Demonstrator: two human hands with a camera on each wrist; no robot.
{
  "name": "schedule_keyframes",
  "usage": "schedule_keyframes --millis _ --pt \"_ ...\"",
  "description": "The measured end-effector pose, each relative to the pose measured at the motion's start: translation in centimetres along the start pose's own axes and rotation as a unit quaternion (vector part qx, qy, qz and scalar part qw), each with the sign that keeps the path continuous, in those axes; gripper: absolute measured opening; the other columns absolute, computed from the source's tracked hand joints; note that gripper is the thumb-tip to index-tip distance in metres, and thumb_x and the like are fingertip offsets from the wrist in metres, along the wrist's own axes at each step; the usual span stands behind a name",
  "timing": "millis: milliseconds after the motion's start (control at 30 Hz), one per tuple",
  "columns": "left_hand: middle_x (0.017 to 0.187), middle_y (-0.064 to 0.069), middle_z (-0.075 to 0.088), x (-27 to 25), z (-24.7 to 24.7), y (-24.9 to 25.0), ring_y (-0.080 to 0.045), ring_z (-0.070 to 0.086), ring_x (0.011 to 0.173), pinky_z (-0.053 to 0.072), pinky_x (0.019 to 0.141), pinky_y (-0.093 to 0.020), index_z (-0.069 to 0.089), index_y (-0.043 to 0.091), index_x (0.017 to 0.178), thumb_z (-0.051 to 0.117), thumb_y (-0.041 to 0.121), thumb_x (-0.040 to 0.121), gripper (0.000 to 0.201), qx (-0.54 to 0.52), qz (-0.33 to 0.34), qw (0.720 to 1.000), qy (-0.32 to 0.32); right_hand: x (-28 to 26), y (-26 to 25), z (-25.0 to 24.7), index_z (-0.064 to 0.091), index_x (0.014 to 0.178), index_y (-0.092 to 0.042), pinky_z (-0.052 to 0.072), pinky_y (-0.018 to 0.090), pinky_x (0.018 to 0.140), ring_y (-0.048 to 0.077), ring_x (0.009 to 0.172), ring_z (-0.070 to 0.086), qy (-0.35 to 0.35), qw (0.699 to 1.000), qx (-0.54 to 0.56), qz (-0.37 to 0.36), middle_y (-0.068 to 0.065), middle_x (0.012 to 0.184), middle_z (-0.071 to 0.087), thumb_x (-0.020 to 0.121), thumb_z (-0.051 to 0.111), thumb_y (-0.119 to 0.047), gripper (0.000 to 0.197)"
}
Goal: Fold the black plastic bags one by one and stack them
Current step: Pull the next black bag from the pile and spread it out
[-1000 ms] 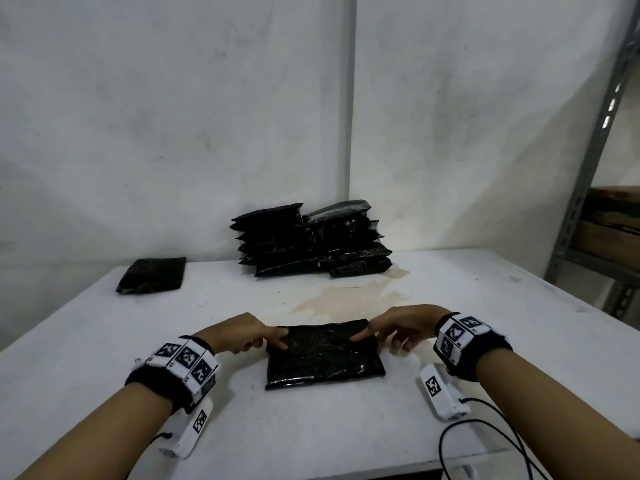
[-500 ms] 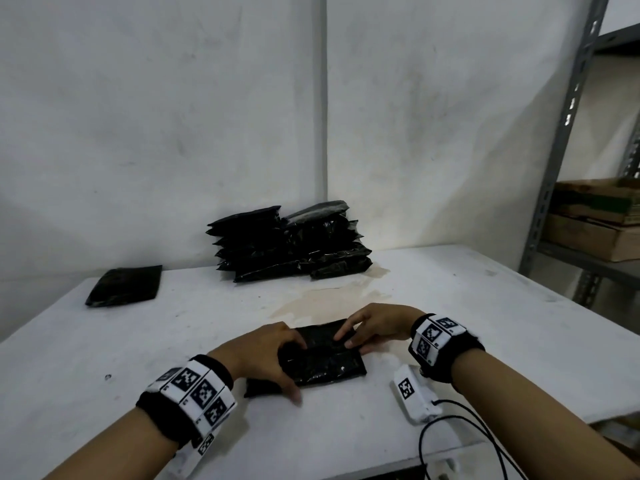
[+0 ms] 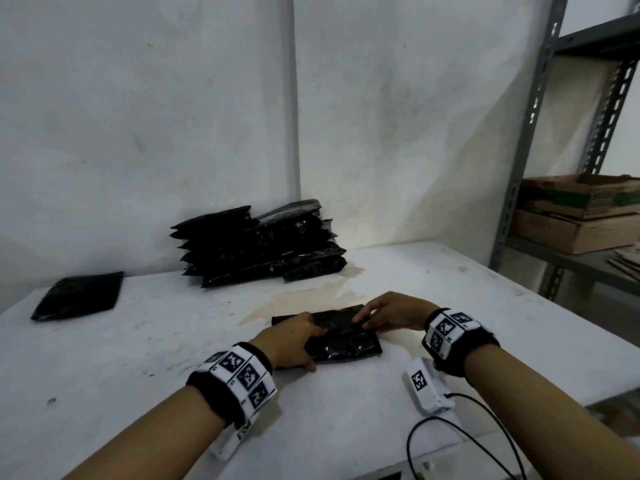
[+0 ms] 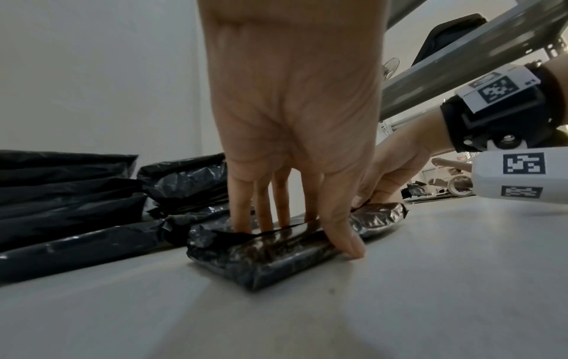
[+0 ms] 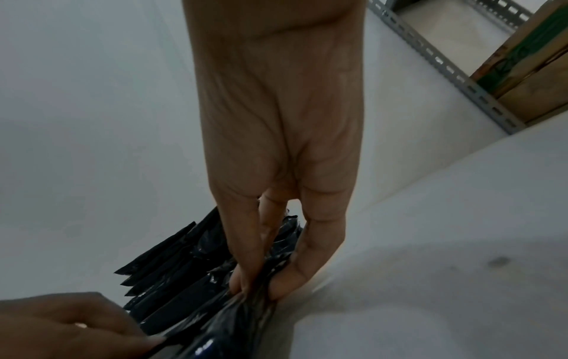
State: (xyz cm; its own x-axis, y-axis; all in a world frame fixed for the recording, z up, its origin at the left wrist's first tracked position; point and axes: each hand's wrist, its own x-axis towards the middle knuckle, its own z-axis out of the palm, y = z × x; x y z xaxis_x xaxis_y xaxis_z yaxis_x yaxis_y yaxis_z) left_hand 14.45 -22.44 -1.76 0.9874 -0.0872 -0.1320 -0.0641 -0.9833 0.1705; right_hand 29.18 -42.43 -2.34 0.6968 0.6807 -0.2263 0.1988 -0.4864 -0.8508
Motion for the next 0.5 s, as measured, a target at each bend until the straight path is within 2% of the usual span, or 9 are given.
schedule_keyframes --millis 100,167,233,333,433,500 --pt "0.142 -0.002 0.036 1.6 0.0 1.4 -0.021 0.038 0.13 0.035 0.101 -0.025 0.031 0.023 0.149 0.071 0.025 0.084 0.077 0.0 0.009 1.0 0.004 -0.2 1.1 -1.3 0.07 0.105 -0.003 0.054 0.015 0.072 0.012 0.084 0.063 0.027 1.0 0.01 0.005 0.006 0.092 0.067 0.088 0.061 0.005 0.02" --pt "0.138 -0.003 0.038 2.6 0.2 1.8 -0.022 0.04 0.128 0.037 0.1 -0.028 0.025 0.034 0.15 0.072 0.021 0.082 0.083 -0.001 0.014 1.0 0.002 -0.2 1.6 -1.9 0.068 0.094 -0.006 0.055 0.015 0.07 0.012 0.077 0.062 0.042 0.999 0.018 0.011 0.007 0.087 0.065 0.087 0.063 0.006 0.015" --pt "0.134 -0.004 0.039 3.3 0.2 2.1 -0.023 0.041 0.125 0.039 0.1 -0.031 0.028 0.041 0.147 0.072 0.019 0.083 0.08 0.012 0.017 1.0 -0.01 -0.2 1.8 -2.4 0.063 0.088 -0.009 0.055 0.016 0.067 0.012 0.072 0.062 0.052 0.998 0.022 0.02 0.008 0.084 0.063 0.085 0.066 0.006 0.015" --pt "0.133 -0.004 0.037 4.1 0.1 2.4 -0.024 0.041 0.124 0.04 0.103 -0.033 0.035 0.042 0.144 0.07 0.019 0.084 0.073 0.025 0.02 0.999 -0.024 -0.2 1.9 -3.4 0.059 0.091 -0.007 0.053 0.015 0.059 0.011 0.067 0.064 0.057 0.997 0.031 0.038 0.008 0.082 0.061 0.083 0.068 0.006 0.018" --pt "0.131 -0.004 0.038 4.8 -0.1 2.9 -0.023 0.042 0.123 0.039 0.101 -0.03 0.034 0.041 0.144 0.07 0.019 0.085 0.072 0.021 0.024 0.999 -0.024 -0.3 1.9 -4.4 0.062 0.098 -0.005 0.052 0.014 0.061 0.011 0.07 0.064 0.046 0.997 0.025 0.047 0.007 0.083 0.063 0.084 0.067 0.006 0.018" --pt "0.129 -0.004 0.039 5.5 -0.3 3.7 -0.024 0.043 0.121 0.039 0.098 -0.029 0.035 0.039 0.145 0.07 0.019 0.085 0.073 0.026 0.026 0.999 -0.024 -0.2 2.1 -5.2 0.065 0.095 -0.006 0.052 0.014 0.062 0.01 0.073 0.063 0.042 0.997 0.019 0.057 0.007 0.084 0.064 0.085 0.066 0.007 0.017"
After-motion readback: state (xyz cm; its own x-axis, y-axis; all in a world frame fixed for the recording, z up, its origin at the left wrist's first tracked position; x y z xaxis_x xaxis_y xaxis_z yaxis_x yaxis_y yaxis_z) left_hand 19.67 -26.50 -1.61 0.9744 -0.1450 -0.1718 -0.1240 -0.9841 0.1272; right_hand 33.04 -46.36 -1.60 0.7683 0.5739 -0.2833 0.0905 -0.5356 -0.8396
